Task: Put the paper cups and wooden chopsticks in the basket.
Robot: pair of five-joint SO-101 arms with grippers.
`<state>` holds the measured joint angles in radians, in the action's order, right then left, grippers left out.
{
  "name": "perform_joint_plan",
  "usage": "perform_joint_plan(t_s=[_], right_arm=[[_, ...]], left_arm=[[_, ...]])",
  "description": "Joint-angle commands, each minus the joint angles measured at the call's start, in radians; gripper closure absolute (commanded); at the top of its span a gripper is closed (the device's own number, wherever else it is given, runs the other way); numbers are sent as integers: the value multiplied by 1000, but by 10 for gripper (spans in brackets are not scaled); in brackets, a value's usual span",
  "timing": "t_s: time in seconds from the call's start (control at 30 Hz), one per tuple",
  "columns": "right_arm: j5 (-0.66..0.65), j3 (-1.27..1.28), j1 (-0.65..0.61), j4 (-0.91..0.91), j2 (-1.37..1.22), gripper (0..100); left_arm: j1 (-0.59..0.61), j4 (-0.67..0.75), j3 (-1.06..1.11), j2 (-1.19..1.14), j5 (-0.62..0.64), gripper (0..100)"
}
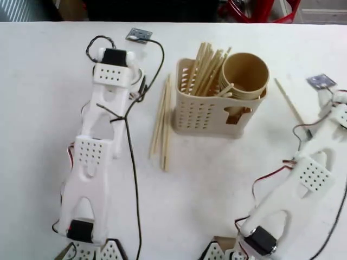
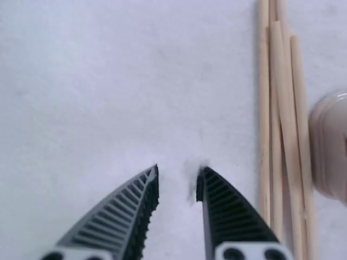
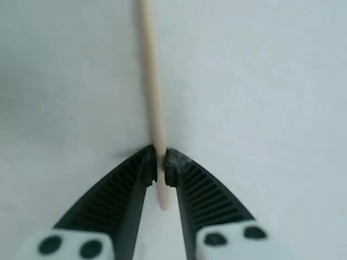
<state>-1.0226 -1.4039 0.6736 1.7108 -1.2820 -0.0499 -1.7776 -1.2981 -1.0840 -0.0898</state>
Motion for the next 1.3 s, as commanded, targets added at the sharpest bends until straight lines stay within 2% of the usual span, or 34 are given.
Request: perform_joint_plan(t_s=[0.0,0.1,0.3,0.57,0.77,0.87,0.97,1.13,1.27], right_arm=[[11,-8,119,13,53,977],[11,-8,124,13,42,961],[14,-15,68,13,42,807],[25,-17,-65,-33,45,805],[167,-11,-136,-206,36,805],[167,-6,-154,-211,30,852],[167,-15,-163,-216,1,981],[169,-15,-151,-208,-18,984],[176,-81,-117,-102,19,982]], left_arm=[[5,12,-29,5,11,872],[5,12,-29,5,11,872],[5,14,-28,4,11,872],[-13,37,-38,-58,11,872],[-33,35,-38,-64,11,872],[-28,35,-38,-64,11,872],[-28,35,-38,-64,11,872],[-28,35,-38,-64,11,872],[-28,35,-38,-64,11,872]])
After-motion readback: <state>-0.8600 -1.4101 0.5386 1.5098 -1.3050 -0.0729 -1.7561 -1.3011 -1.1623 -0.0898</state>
